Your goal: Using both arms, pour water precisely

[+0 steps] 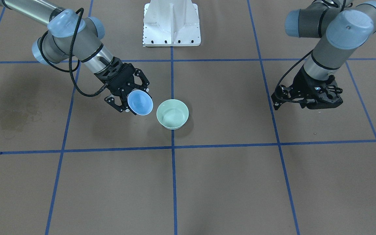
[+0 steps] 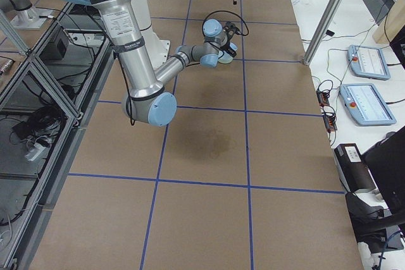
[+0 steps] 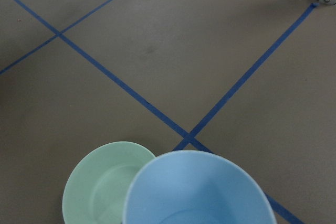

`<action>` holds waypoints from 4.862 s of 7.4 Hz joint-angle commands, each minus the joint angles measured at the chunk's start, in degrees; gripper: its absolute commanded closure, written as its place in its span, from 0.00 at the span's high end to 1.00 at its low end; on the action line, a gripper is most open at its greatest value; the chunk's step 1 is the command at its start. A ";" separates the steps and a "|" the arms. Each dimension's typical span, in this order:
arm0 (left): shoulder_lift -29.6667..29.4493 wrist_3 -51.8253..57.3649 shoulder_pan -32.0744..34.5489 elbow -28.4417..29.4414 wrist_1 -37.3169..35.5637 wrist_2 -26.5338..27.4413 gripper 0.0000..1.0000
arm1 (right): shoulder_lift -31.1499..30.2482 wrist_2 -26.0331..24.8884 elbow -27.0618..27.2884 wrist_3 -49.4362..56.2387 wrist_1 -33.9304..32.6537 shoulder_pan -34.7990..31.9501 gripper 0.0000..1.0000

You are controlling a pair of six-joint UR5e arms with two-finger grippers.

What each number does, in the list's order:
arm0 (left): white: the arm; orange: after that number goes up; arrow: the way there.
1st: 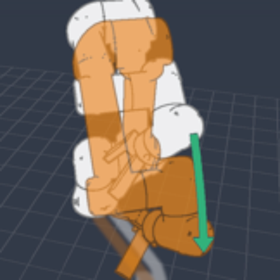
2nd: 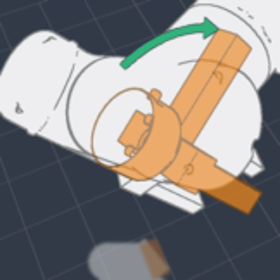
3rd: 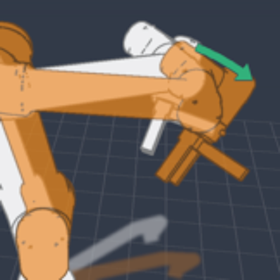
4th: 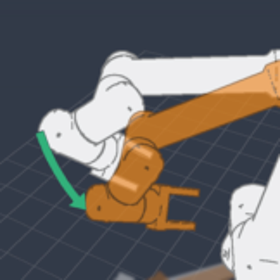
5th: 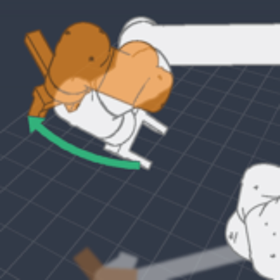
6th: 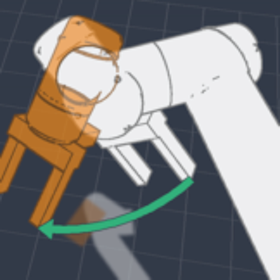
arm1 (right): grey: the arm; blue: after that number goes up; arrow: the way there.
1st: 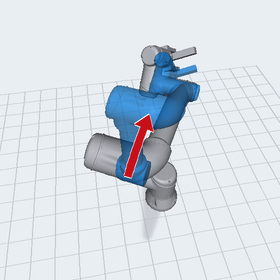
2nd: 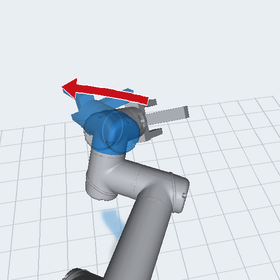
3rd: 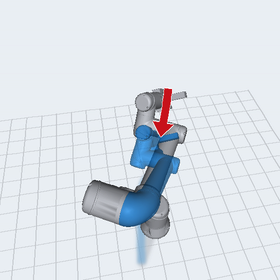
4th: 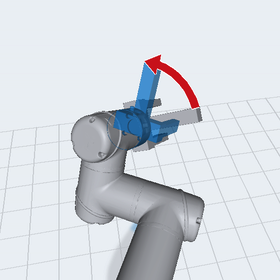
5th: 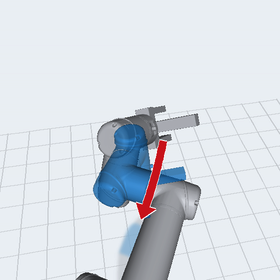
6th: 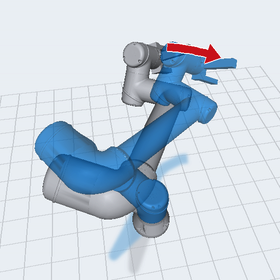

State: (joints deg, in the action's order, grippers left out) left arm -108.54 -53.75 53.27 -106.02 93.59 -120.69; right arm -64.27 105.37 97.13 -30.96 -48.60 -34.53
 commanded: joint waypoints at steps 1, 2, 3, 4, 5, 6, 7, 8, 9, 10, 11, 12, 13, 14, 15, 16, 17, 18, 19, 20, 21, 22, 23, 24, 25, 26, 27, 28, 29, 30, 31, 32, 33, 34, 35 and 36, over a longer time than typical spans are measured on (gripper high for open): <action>0.18 0.14 -0.01 0.03 0.01 -0.07 1.00 | 4.30 -0.34 0.16 5.19 -10.84 1.66 0.00; 0.18 0.14 -0.01 0.11 0.01 0.02 1.00 | 5.02 -0.51 0.16 5.64 -11.94 2.53 0.00; 0.18 0.14 0.08 0.20 0.01 0.02 1.00 | 5.12 -0.78 0.08 5.65 -13.17 3.24 0.00; 0.18 0.32 0.17 0.29 0.01 0.02 1.00 | 7.03 -0.52 0.16 6.34 -19.97 3.59 0.00; 0.18 0.49 0.43 0.38 0.01 0.02 1.00 | 9.57 -0.51 0.16 8.44 -26.30 3.77 0.00; 0.18 0.49 0.52 0.38 0.01 0.02 1.00 | 11.17 -0.17 0.08 8.72 -30.72 3.95 0.00; 0.18 0.49 0.52 0.38 0.01 0.02 1.00 | 12.49 0.01 -0.01 8.90 -35.29 4.47 0.00; 0.18 0.49 0.52 0.47 0.01 0.02 1.00 | 13.54 0.01 -0.27 9.77 -39.77 5.08 0.00; 0.18 0.49 0.52 0.47 0.01 0.02 1.00 | 14.95 0.01 -0.62 11.52 -43.90 5.61 0.00; 0.18 0.49 0.52 0.55 0.10 0.02 1.00 | 16.44 0.10 -0.63 12.32 -47.43 5.70 0.00; 0.18 0.49 0.52 0.73 0.10 0.02 1.00 | 18.72 0.45 -1.58 13.37 -50.77 5.97 0.00; 0.18 0.49 0.52 0.64 0.10 -0.07 1.00 | 21.52 0.45 -4.46 15.47 -54.54 5.97 0.00; 0.18 0.49 0.61 0.73 0.10 0.02 1.00 | 22.77 0.54 -6.67 16.62 -55.54 5.97 0.00; 0.18 0.49 0.61 0.64 0.10 0.02 1.00 | 22.96 0.54 -8.34 17.50 -55.55 5.97 0.00; 0.18 0.49 0.61 0.73 0.10 0.02 1.00 | 23.65 0.54 -8.71 19.08 -57.72 5.97 0.00; 0.52 0.49 0.87 0.64 0.18 -0.07 1.00 | 27.06 0.37 -8.97 20.49 -64.27 5.97 0.00; 0.53 0.49 0.87 0.64 0.18 -0.16 1.00 | 28.13 0.28 -9.76 22.50 -66.42 5.97 0.00; 0.53 0.49 0.87 0.73 0.18 -0.16 1.00 | 28.32 0.28 -11.51 23.22 -66.53 5.97 0.00; 0.53 0.49 0.87 0.56 0.18 -0.16 1.00 | 29.80 0.19 -15.01 23.40 -66.79 5.97 0.00; 0.53 0.49 0.96 0.55 0.18 -0.16 1.00 | 31.64 0.19 -17.82 24.01 -66.88 5.97 0.00; 0.53 0.49 0.96 0.47 0.18 -0.16 1.00 | 31.92 0.19 -18.11 24.19 -67.15 5.97 0.00; 0.53 0.49 1.05 0.47 0.18 -0.16 1.00 | 31.75 0.01 -17.51 24.28 -67.06 5.97 0.00; 0.53 0.49 1.05 0.47 0.18 -0.16 1.00 | 31.31 -0.25 -16.54 24.28 -66.80 5.88 0.00; 0.53 0.49 1.05 0.47 0.18 -0.16 1.00 | 31.05 -0.42 -15.06 24.19 -66.80 5.79 0.00; 0.53 0.49 1.22 0.55 0.18 -0.16 1.00 | 29.48 -0.43 -12.60 23.67 -66.36 5.79 0.00; 0.53 0.49 1.22 0.82 0.18 -0.07 1.00 | 27.90 -0.51 -8.23 23.14 -66.18 5.71 0.00; 0.53 0.49 1.22 0.82 0.18 -0.07 1.00 | 24.57 -0.51 -4.53 20.62 -62.35 5.62 0.00; 0.53 0.49 1.22 0.82 0.18 -0.07 1.00 | 21.41 -0.78 -2.67 17.72 -55.70 5.18 0.00; 0.44 0.49 1.22 0.82 0.18 -0.07 1.00 | 19.90 -1.65 -0.39 15.69 -52.07 3.96 0.00; 0.44 0.41 1.14 0.82 0.18 -0.07 1.00 | 18.06 -2.79 4.86 9.23 -51.86 2.38 0.00; 0.44 0.40 1.05 0.82 0.18 -0.07 1.00 | 16.30 -4.89 9.43 1.68 -51.86 0.19 0.00; 0.44 0.40 1.05 0.82 0.18 -0.07 1.00 | 12.36 -6.65 13.31 -6.75 -50.12 -2.88 0.00; 0.44 0.40 1.05 0.82 0.18 -0.07 1.00 | 8.58 -15.02 17.35 -12.23 -44.96 -3.87 0.00; 0.35 0.32 1.05 0.82 0.18 -0.07 1.00 | 3.93 -21.54 19.31 -19.42 -38.30 -3.96 0.00; 0.35 0.32 0.96 0.82 0.18 -0.07 1.00 | -0.90 -22.48 19.32 -26.36 -31.79 -5.44 0.00; 0.35 0.40 1.05 1.17 0.18 0.02 1.00 | -5.12 -24.40 19.32 -29.30 -28.34 -5.63 0.00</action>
State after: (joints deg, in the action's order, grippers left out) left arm -108.18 -53.41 54.28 -105.10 93.78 -120.74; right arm -63.82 83.90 115.97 -54.47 -82.77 -39.42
